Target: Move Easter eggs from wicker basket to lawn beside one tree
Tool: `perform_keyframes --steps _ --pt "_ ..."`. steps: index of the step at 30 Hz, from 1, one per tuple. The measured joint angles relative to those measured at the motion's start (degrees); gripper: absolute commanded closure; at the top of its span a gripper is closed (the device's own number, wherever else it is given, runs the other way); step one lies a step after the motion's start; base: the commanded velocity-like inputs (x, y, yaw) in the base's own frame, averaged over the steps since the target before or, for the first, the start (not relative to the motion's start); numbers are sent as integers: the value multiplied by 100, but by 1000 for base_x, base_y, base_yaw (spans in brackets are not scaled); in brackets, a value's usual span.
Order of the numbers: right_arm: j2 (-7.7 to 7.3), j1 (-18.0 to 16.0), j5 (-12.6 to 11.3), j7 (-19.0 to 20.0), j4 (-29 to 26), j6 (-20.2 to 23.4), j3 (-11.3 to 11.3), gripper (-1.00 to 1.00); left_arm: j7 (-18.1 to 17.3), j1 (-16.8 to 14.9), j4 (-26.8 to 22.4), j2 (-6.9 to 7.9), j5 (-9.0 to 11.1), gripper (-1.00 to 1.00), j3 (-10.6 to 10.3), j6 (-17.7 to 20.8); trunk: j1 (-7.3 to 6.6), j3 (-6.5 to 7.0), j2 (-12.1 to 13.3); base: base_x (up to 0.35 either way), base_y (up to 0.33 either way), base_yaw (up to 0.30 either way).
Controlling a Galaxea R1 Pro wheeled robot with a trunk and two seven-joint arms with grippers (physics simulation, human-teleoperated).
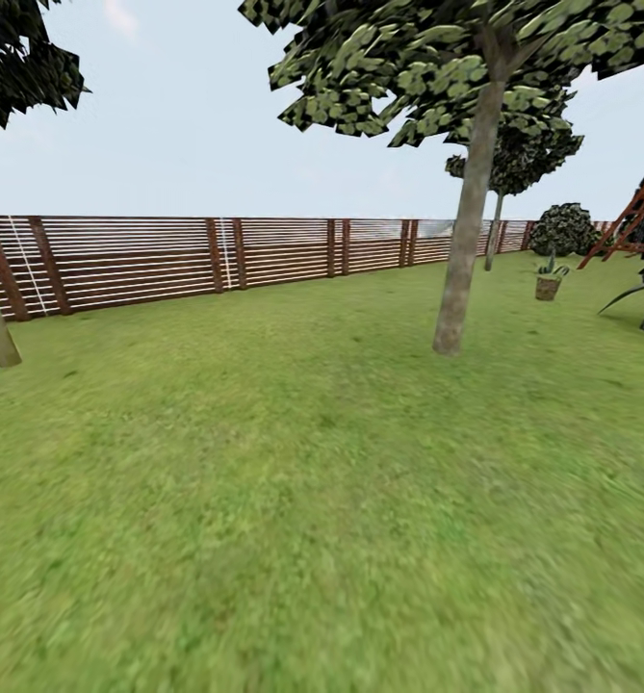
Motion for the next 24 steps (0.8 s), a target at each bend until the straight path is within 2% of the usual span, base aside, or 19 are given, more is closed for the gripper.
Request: perform_keyframes --steps 24 --pt "33 -1 3 12 22 8 3 -100 7 0 -34 66 3 -100 -33 -133 0 -1 0 266 129 2"
